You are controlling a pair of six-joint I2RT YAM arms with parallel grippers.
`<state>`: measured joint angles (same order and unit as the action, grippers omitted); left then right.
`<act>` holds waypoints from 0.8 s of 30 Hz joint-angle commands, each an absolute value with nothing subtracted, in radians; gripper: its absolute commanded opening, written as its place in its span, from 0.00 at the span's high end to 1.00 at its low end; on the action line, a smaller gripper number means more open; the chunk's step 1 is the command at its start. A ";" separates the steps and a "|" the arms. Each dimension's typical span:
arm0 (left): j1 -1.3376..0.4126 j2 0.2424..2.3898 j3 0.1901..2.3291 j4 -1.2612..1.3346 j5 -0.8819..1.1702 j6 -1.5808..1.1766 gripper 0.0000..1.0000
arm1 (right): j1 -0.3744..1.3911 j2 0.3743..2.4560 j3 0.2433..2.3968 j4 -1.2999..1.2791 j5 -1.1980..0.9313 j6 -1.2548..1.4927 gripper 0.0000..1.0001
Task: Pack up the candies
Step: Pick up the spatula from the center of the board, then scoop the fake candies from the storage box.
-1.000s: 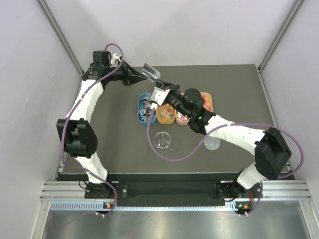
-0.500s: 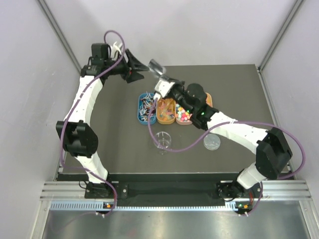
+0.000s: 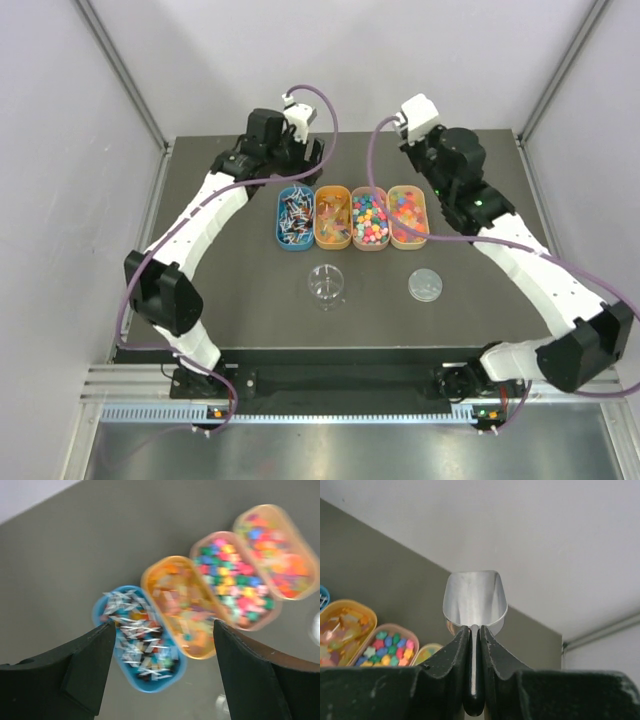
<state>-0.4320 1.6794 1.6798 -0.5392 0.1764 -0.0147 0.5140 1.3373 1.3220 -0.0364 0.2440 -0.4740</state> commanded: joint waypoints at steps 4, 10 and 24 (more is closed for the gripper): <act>-0.405 1.735 1.694 -0.431 -0.150 0.178 0.17 | 0.417 1.230 1.264 -0.521 0.221 -0.112 1.00; -0.382 1.778 1.609 -0.361 -0.300 0.154 0.20 | 0.347 1.212 1.209 -0.603 0.164 0.021 1.00; -0.293 1.802 1.428 -0.270 -0.368 0.077 0.22 | 0.331 1.338 1.155 -0.621 0.113 0.161 1.00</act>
